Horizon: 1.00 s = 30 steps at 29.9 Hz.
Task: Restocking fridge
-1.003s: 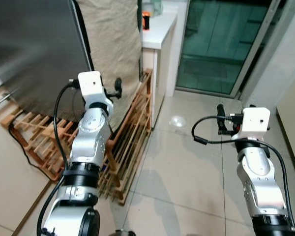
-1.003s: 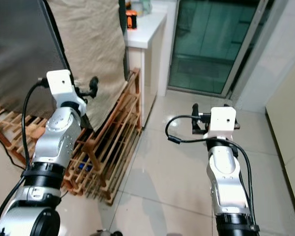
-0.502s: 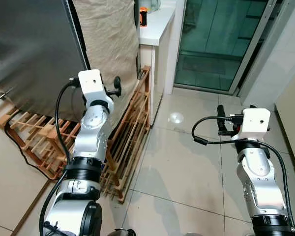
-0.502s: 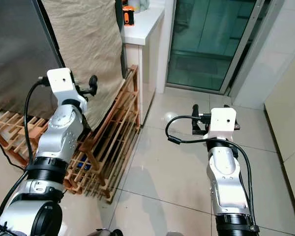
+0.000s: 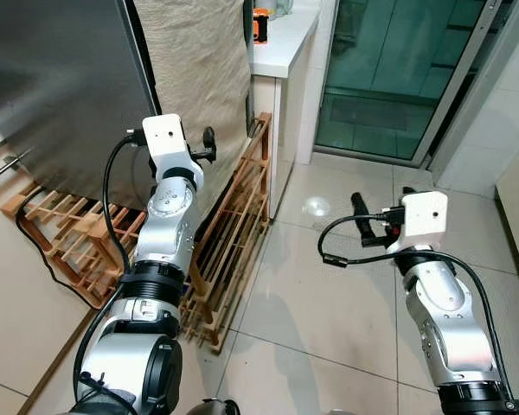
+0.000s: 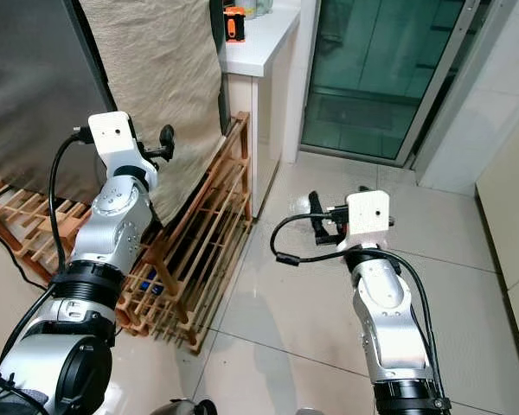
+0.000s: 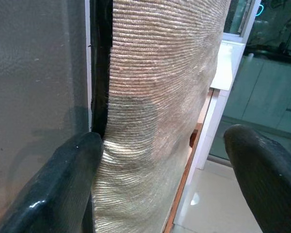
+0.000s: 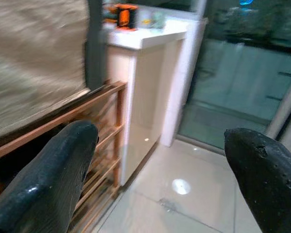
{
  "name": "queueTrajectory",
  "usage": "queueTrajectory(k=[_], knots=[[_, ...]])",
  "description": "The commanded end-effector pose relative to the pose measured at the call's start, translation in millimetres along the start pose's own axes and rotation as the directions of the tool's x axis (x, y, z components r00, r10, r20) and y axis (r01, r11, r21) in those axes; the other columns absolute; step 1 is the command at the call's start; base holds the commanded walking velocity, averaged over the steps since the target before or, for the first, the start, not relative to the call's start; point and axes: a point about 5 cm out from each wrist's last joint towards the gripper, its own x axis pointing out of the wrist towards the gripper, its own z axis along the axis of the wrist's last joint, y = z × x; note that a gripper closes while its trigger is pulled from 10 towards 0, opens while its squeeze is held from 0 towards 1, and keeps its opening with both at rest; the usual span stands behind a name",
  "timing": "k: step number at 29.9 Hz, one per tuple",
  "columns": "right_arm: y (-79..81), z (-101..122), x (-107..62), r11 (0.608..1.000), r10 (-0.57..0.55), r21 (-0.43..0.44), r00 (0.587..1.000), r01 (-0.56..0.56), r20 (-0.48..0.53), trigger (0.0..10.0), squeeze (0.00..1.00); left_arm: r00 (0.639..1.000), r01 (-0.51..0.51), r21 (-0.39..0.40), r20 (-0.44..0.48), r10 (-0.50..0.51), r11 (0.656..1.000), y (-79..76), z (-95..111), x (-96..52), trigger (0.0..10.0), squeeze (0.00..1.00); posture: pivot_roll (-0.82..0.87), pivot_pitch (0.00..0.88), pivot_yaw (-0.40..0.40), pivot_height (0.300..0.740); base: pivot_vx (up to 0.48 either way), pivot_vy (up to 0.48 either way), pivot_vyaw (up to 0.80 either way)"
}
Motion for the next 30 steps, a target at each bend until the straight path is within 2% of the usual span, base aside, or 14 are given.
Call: queueTrajectory(k=[1,2,11,20,25,30], knots=[[4.0,6,-1.0,0.999,0.054,-0.005,0.998,-0.054,0.01,10.0,0.0,0.998,0.002,-0.005,0.06,-0.001,1.0,-3.7,18,5.9,10.0,0.0,-0.17,0.0,0.057,0.74,0.0,0.0,0.0],[6.1,8,-0.2,0.994,0.111,-0.027,0.994,-0.111,0.004,10.0,0.0,0.998,0.004,-0.009,0.067,-0.003,1.0,-4.6,20,6.1,10.0,0.0,-0.17,0.0,0.057,0.74,0.0,0.0,0.0],[10.1,14,1.1,0.98,0.196,-0.039,0.981,-0.196,-0.004,10.0,0.0,0.993,-0.031,-0.017,0.113,0.033,0.999,0.1,28,6.5,10.0,0.0,-0.16,0.0,0.056,0.74,0.0,0.0,0.0],[18.5,11,0.4,0.975,0.221,-0.025,0.975,-0.221,-0.013,10.0,0.0,0.993,-0.048,-0.008,0.107,0.049,0.999,3.1,25,7.4,10.0,0.0,-0.16,0.0,0.057,0.74,0.0,0.0,0.0],[20.9,10,1.2,0.972,0.233,-0.018,0.972,-0.233,-0.015,10.0,0.0,0.99,-0.113,0.015,0.088,0.111,0.993,8.6,21,13.0,10.0,0.0,-0.16,0.0,0.059,0.74,0.0,0.0,0.0],[22.1,10,1.4,0.972,0.233,-0.018,0.972,-0.233,-0.013,10.0,0.0,0.987,-0.13,0.014,0.099,0.128,0.991,11.5,24,15.9,10.0,0.0,-0.17,0.0,0.062,0.74,0.0,0.0,0.0]])
